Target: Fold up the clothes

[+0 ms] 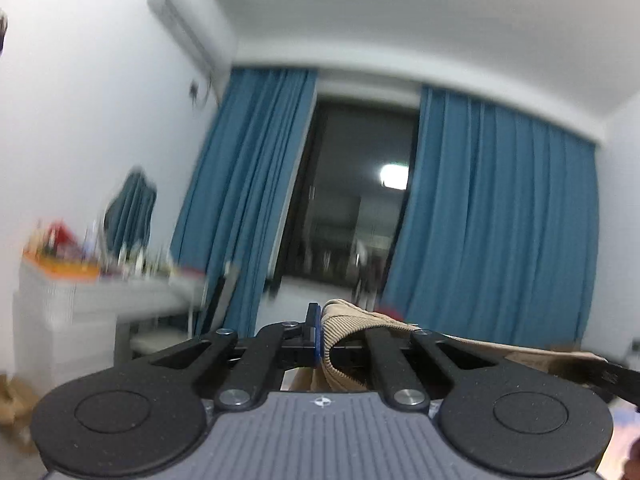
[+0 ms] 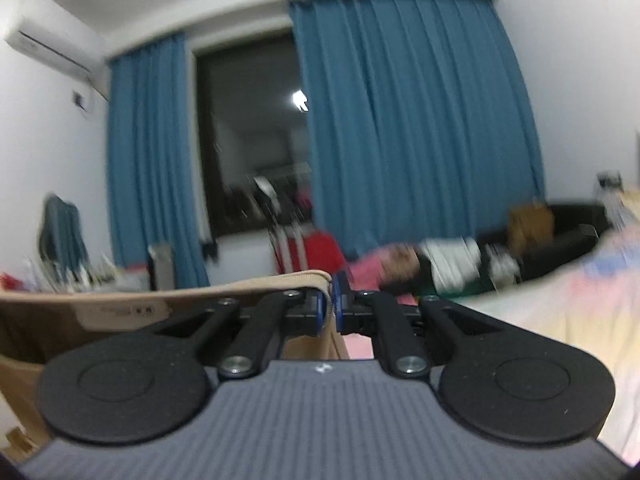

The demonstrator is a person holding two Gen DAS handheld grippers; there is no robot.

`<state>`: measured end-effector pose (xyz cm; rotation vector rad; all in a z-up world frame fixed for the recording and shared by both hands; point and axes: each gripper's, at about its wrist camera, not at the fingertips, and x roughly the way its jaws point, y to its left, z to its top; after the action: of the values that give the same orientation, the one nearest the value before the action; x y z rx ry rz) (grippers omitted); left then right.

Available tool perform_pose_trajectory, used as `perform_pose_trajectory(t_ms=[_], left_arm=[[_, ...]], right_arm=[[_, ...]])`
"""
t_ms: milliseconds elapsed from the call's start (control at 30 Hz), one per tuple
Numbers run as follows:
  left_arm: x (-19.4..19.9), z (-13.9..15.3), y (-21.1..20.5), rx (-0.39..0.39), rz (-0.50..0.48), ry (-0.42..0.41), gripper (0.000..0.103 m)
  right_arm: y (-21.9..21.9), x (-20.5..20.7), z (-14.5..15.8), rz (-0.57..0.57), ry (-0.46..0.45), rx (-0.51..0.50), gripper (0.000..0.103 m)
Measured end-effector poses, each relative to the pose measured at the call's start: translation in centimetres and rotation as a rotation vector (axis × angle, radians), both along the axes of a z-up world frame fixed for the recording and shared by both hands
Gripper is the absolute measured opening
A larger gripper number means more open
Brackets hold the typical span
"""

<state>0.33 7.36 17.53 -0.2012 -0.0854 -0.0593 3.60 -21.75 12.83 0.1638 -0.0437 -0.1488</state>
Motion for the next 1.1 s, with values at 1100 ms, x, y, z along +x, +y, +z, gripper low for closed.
perform_pose_trajectory(t_ms=[1100], left_arm=[[-3.6,27.6,0.2,0.046,-0.121,-0.134,0.011]], right_arm=[[-2.4,-10.3,27.1,0.099,-0.245,-0.086,0.015]])
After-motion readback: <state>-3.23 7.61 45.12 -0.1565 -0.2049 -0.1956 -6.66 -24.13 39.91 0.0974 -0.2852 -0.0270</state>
